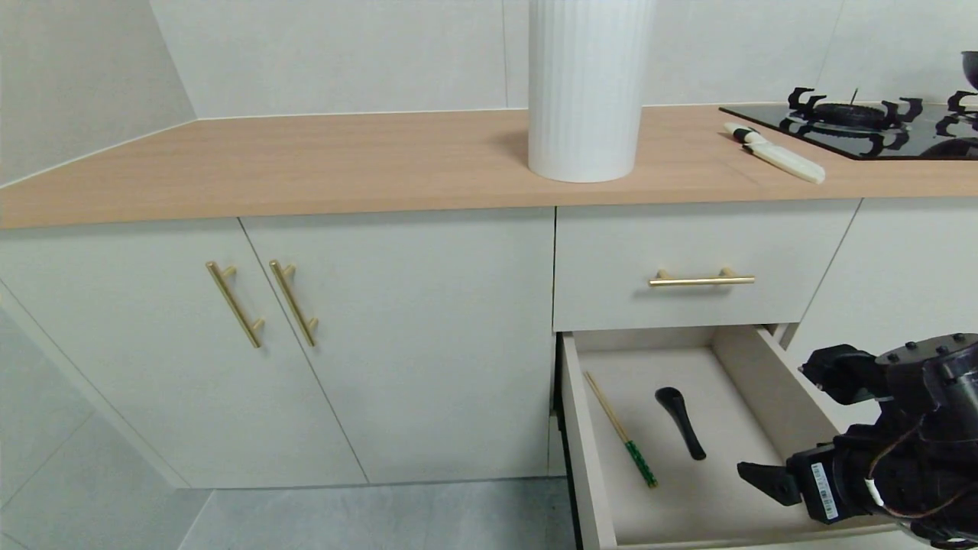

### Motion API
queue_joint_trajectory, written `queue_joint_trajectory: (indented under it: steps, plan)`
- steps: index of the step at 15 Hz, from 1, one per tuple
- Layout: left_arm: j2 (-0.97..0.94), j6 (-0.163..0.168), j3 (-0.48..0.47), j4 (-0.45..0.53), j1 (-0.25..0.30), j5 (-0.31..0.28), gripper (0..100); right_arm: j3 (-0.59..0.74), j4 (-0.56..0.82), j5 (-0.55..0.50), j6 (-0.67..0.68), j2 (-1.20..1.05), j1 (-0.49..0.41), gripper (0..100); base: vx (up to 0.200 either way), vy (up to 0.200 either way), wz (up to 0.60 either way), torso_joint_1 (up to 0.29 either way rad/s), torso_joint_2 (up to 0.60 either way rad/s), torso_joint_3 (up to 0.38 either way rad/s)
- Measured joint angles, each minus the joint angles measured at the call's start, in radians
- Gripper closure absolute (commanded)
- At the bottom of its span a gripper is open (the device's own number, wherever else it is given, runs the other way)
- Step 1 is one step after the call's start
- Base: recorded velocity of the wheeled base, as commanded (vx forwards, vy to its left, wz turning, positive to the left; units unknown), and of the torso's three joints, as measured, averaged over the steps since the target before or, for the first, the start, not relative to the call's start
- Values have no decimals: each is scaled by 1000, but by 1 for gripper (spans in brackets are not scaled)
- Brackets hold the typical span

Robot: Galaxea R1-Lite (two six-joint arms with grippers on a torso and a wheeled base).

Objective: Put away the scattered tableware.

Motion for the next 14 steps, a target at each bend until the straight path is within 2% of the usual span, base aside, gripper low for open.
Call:
queue_joint_trajectory:
  steps: [2,14]
  plan:
    - [0,0,0,0,0,0,0,-1,20,0,0,0,19,0,-200,0,0,2,2,5]
    - [0,1,0,0,0,0,0,-3,145,-4,2,46,123,0,0,0,0,0,0,0]
